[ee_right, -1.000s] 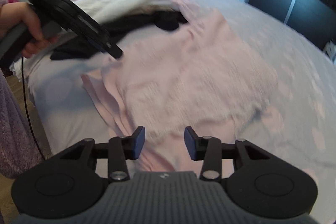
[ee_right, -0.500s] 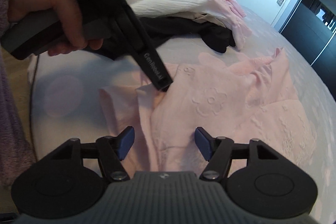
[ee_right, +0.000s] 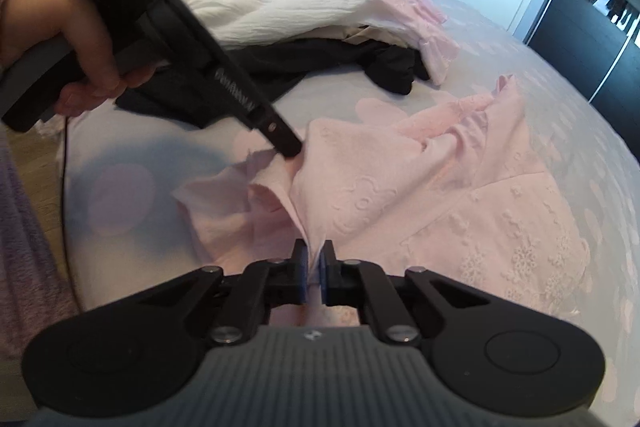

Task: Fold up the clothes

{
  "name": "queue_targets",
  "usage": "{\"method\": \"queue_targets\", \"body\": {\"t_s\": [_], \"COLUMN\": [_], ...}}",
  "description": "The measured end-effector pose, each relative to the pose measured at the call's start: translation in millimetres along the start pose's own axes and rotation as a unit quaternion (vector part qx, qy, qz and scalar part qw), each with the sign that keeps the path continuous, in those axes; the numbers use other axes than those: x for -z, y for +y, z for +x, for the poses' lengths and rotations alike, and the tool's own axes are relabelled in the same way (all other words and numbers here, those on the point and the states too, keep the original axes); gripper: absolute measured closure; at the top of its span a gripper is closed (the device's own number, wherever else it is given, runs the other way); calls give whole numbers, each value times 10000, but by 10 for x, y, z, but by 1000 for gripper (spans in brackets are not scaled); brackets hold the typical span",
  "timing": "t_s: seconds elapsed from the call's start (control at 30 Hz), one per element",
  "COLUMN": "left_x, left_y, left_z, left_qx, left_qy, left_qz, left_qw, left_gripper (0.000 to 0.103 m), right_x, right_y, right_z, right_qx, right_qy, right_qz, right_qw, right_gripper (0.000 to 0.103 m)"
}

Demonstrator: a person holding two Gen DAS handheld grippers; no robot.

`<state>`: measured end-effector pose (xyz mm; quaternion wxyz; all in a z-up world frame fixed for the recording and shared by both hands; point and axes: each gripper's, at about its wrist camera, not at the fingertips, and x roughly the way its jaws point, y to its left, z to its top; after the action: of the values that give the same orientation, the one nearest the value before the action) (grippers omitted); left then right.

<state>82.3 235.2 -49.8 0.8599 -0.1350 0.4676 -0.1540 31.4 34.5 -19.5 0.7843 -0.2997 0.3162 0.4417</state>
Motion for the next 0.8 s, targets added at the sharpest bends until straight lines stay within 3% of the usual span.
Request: {"method": "queue_targets", "body": {"t_s": [0.2,0.27,0.4,0.47,0.5,0.53,0.57,0.73,0.8], "left_x": [46,24,-43,-95,-121,-142,-173,-397,-525], "left_y": [-64,-68,-18,10,14,0,-43,-379,-502], "left_z": [-82,-58,-42,-75,-114,-158,-193,-242,-195], "left_qx": [782,844,579,423,339,270,219,230,170], "left_qy": [191,238,12,-176,-313,-454,-579,-1052,-1074], "left_qz": [-249,-236,-366,-442,-489,-487,-399,161,382], "left_qw": [9964,9959,9976,9980,9977,9974,9973,9941,9933], "left_gripper": [103,103,101,89,78,73,73,73,73], "right_x": [103,107,203,243,250,245,238,233,246], "right_y": [8,30,33,-13,-42,-68,-94,-294,-446], "right_z": [-217,-251,-116,-72,-72,-96,-133,-379,-439], "right_qx": [-305,-451,-435,-395,-391,-364,-324,-149,49], "right_qy": [-96,-57,170,138,101,60,0,-305,-386], "right_qz": [91,66,181,302,371,429,453,578,711], "right_qw": [9994,9989,9987,9987,9985,9984,9984,9977,9967], "right_gripper": [96,96,96,92,84,76,63,60,60]}}
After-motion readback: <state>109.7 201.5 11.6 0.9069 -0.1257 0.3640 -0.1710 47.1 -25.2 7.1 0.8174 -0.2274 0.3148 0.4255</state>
